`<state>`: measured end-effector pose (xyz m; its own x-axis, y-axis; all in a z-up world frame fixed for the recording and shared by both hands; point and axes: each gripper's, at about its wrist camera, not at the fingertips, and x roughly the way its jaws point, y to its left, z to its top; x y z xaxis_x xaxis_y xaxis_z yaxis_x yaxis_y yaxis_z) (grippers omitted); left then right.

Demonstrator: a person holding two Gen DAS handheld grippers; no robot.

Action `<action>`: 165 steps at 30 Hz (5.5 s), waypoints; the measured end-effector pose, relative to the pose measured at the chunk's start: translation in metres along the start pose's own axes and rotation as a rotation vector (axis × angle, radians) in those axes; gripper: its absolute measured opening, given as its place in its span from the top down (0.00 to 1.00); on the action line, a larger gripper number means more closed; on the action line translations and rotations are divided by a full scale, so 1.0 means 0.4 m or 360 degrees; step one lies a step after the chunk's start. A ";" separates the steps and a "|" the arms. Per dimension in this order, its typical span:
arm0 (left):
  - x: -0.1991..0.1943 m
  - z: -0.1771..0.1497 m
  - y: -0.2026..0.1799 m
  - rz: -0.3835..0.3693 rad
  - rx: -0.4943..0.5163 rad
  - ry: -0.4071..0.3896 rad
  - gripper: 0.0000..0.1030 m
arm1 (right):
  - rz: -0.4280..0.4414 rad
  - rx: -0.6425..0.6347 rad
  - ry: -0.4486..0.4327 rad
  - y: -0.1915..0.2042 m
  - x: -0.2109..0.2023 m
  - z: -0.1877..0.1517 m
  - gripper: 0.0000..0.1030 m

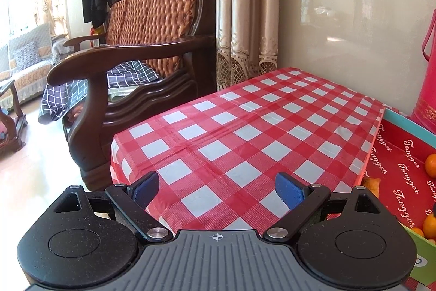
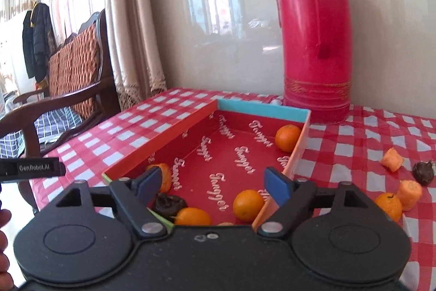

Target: Organize fruits

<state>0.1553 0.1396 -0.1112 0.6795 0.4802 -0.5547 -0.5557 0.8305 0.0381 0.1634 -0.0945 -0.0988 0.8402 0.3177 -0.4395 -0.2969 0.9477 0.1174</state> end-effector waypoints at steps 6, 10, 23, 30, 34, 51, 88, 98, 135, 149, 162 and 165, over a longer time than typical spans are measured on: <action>-0.018 -0.008 -0.035 -0.0020 0.0064 -0.0031 0.11 | -0.0041 0.0055 -0.0060 -0.024 -0.030 0.018 0.22; -0.031 -0.013 -0.060 -0.0040 0.0102 -0.0039 0.11 | -0.0124 0.0054 -0.0095 -0.039 -0.046 0.024 0.14; -0.148 -0.042 -0.224 -0.0316 0.0288 -0.0180 0.11 | -0.0566 0.0197 -0.0138 -0.180 -0.128 0.001 0.06; -0.244 -0.087 -0.335 -0.0612 0.0458 -0.0288 0.11 | -0.0957 0.0340 -0.0151 -0.303 -0.195 -0.034 0.06; -0.295 -0.117 -0.401 -0.0779 0.0563 -0.0323 0.11 | -0.1177 0.0387 -0.0151 -0.357 -0.231 -0.056 0.06; -0.350 -0.224 -0.707 -0.1082 0.0929 -0.0234 0.15 | -0.1449 0.0557 -0.0221 -0.497 -0.382 -0.136 0.06; -0.210 -0.086 -0.537 -0.0475 0.0555 -0.0315 0.63 | -0.1246 0.0477 -0.0164 -0.432 -0.299 -0.109 0.06; -0.064 -0.054 -0.476 -0.0379 0.0398 0.0137 0.63 | -0.1159 0.0393 -0.0100 -0.379 -0.234 -0.094 0.06; -0.025 0.049 -0.062 -0.0027 -0.0022 -0.0032 0.06 | -0.0910 0.0390 0.0260 -0.370 0.054 -0.032 0.75; 0.006 0.034 -0.024 0.0043 -0.0084 0.0016 0.06 | -0.0525 0.0232 0.0009 -0.223 0.004 0.020 0.75; 0.044 0.028 0.060 0.0136 -0.0142 0.0050 0.06 | -0.0029 -0.0248 0.0033 0.062 0.059 0.035 0.75; 0.052 0.029 0.068 0.0140 -0.0152 0.0058 0.06 | 0.0009 -0.0331 0.0045 0.105 0.069 0.033 0.75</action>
<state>0.1600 0.1753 -0.1120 0.6094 0.5378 -0.5825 -0.6567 0.7541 0.0092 0.1799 -0.0454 -0.0944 0.8261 0.3189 -0.4646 -0.3912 0.9180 -0.0656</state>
